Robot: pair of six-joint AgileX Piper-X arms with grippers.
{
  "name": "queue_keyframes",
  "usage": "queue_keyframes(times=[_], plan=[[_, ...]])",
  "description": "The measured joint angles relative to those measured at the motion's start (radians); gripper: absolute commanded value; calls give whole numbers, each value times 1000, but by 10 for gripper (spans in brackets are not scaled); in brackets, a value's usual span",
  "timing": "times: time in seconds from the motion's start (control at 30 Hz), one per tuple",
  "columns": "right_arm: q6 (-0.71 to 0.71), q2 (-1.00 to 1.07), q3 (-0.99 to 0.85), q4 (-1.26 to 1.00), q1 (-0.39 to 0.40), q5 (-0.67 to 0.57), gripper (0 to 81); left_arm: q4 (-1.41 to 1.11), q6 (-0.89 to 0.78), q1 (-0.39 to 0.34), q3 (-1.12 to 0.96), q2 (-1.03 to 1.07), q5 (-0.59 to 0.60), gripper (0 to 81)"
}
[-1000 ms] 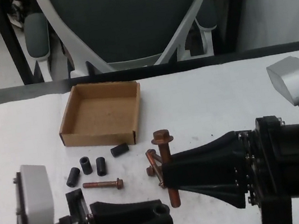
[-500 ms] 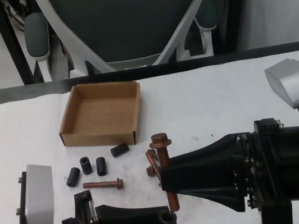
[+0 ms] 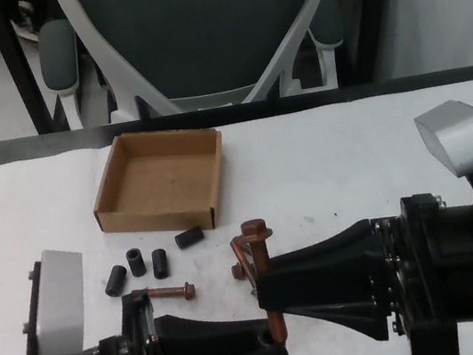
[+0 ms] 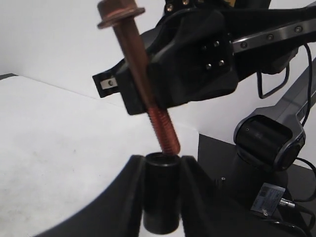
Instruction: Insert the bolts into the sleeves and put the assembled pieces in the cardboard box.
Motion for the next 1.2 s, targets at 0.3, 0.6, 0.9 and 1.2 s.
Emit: queue_keyframes(times=[0.3,0.6,0.9,1.2], plan=[[0,0,0,4,0,-9,2,41,0,-54,-24,0,-7,8],[-20,0,2,8,0,-23,2,39,-16,-96,-24,0,-77,8],[-23,0,2,5,0,-3,2,31,-24,-68,-24,0,-110,8],[-34,0,-3,-16,-7,46,2,-15,-94,48,-24,0,-64,8]])
